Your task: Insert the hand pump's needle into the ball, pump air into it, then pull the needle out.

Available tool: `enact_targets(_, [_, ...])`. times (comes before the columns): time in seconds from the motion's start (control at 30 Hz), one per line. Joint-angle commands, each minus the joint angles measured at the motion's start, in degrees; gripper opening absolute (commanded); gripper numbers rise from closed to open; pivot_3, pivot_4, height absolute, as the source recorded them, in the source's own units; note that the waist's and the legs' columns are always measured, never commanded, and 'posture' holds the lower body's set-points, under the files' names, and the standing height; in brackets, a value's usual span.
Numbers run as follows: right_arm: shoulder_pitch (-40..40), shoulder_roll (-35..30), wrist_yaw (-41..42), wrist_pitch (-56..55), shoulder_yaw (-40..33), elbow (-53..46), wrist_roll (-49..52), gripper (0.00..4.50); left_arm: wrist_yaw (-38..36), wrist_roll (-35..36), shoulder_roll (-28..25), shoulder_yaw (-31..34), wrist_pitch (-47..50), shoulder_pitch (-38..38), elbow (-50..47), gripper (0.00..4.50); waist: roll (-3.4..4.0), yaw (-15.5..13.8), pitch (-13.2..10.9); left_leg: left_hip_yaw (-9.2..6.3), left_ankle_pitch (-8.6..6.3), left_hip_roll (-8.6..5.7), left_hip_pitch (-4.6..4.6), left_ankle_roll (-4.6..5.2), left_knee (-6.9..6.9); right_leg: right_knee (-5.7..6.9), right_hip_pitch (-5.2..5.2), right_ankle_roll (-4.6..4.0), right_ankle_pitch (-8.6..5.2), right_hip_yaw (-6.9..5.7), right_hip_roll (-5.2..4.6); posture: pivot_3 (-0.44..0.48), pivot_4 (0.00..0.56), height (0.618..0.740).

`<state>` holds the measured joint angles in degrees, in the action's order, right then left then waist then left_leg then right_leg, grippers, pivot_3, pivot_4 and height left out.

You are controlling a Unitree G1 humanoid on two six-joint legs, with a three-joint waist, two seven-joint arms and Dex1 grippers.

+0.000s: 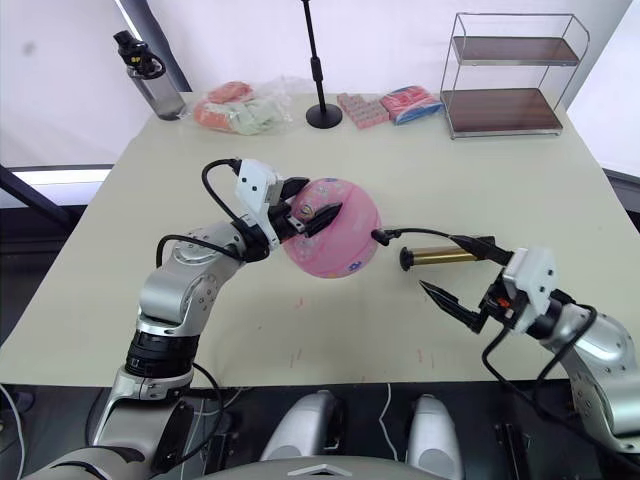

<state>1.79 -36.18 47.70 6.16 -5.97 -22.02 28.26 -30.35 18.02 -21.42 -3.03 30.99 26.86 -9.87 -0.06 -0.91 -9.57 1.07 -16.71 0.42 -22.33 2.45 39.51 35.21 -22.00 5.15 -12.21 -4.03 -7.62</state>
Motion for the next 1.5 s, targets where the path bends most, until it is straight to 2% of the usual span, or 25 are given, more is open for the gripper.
enact_targets(0.03, [-4.96, -0.68, -0.83, -0.86, 3.18, 2.40, -6.40, 4.45, -0.23, -1.52, 0.75, -2.26, 0.07, -2.25, 2.84, 4.50, -0.01, -0.07, 0.01, 0.00, 0.00, 0.00, 0.10, 0.00, 0.00, 0.07, 0.01, 0.00, 0.00, 0.08, 0.00, 0.000, 0.150, 0.736])
enact_targets(0.2, [-13.40, -1.10, -1.26, -6.25, 10.26, 10.05, -19.14, 4.45, -0.21, -1.99, 1.85, -2.44, -1.43, -2.99, 4.51, 4.50, -0.03, 0.03, 0.02, 0.07, 0.00, 0.00, 0.37, 0.01, 0.00, 0.25, 0.15, -0.01, -0.02, 0.22, 0.00, 0.000, 0.150, 0.736])
enact_targets(0.33, [-17.42, -0.67, -1.96, -9.93, 13.51, 15.41, -25.33, 4.45, -0.15, -2.52, 2.71, -2.61, -2.50, -3.18, 5.65, 4.50, -0.04, -0.13, 0.03, 0.08, 0.01, 0.00, 0.42, 0.01, 0.00, 0.33, 0.16, -0.01, -0.02, 0.25, 0.00, 0.000, 0.150, 0.736])
enact_targets(0.6, [-25.33, 3.41, -5.43, -17.43, 17.01, 23.51, -32.36, 4.45, -0.35, -3.33, 3.90, -2.73, -3.77, -2.89, 7.39, 4.50, -0.04, -0.11, 0.04, 0.07, 0.05, -0.02, 0.46, -0.05, 0.03, 0.40, 0.18, -0.02, -0.01, 0.26, -0.01, 0.000, 0.150, 0.736])
enact_targets(0.93, [-28.47, 6.06, -6.36, -21.63, 18.85, 27.43, -35.39, 4.45, -0.51, -3.69, 4.18, -2.76, -3.92, -2.62, 7.77, 4.50, -0.03, -0.09, 0.04, 0.06, 0.07, -0.02, 0.46, -0.05, 0.04, 0.40, 0.20, -0.02, -0.01, 0.26, -0.01, 0.000, 0.150, 0.736])
enact_targets(1.03, [-28.96, 6.73, -6.46, -22.26, 19.15, 28.06, -35.71, 3.74, -0.50, -3.72, 4.14, -2.68, -3.92, -2.46, 7.85, 4.50, -0.03, -0.13, 0.04, 0.05, 0.08, -0.02, 0.47, -0.06, 0.04, 0.42, 0.20, -0.02, -0.01, 0.26, -0.01, 0.000, 0.150, 0.736])
enact_targets(1.13, [-29.11, 6.99, -6.17, -22.99, 19.09, 28.31, -35.63, 2.10, -0.45, -3.79, 4.06, -2.67, -3.83, -2.52, 7.71, 4.50, -0.03, -0.10, 0.04, 0.05, 0.08, -0.02, 0.46, -0.06, 0.04, 0.42, 0.20, -0.02, -0.01, 0.26, -0.01, 0.000, 0.150, 0.736])
enact_targets(1.2, [-29.01, 7.00, -5.90, -23.39, 19.06, 28.26, -35.44, 1.32, -0.39, -3.81, 4.02, -2.69, -3.72, -2.67, 7.48, 4.50, -0.03, -0.07, 0.04, 0.05, 0.08, -0.02, 0.46, -0.06, 0.04, 0.41, 0.20, -0.02, -0.01, 0.26, -0.01, 0.000, 0.150, 0.736])
enact_targets(1.23, [-29.02, 7.00, -5.84, -23.61, 19.09, 28.29, -35.31, 0.70, -0.37, -3.83, 4.01, -2.71, -3.70, -2.71, 7.46, 4.50, -0.03, -0.06, 0.04, 0.05, 0.08, -0.02, 0.46, -0.06, 0.04, 0.41, 0.20, -0.02, -0.01, 0.26, -0.01, 0.000, 0.150, 0.736])
enact_targets(1.27, [-29.03, 7.04, -5.81, -23.86, 19.11, 28.35, -35.07, 0.41, -0.35, -3.91, 4.01, -2.75, -3.77, -2.72, 7.55, 4.50, -0.03, -0.06, 0.04, 0.04, 0.08, -0.02, 0.47, -0.06, 0.04, 0.42, 0.20, -0.02, -0.01, 0.26, -0.01, 0.000, 0.150, 0.736])
enact_targets(1.5, [-25.89, 6.02, -1.95, -22.23, 17.17, 26.55, -28.61, 0.38, 0.36, -5.44, 3.50, -3.17, -3.08, -3.19, 8.75, 4.50, -0.03, -0.24, 0.04, 0.02, 0.08, -0.02, 0.45, -0.06, 0.03, 0.40, 0.21, -0.02, -0.01, 0.25, -0.01, 0.000, 0.150, 0.736])
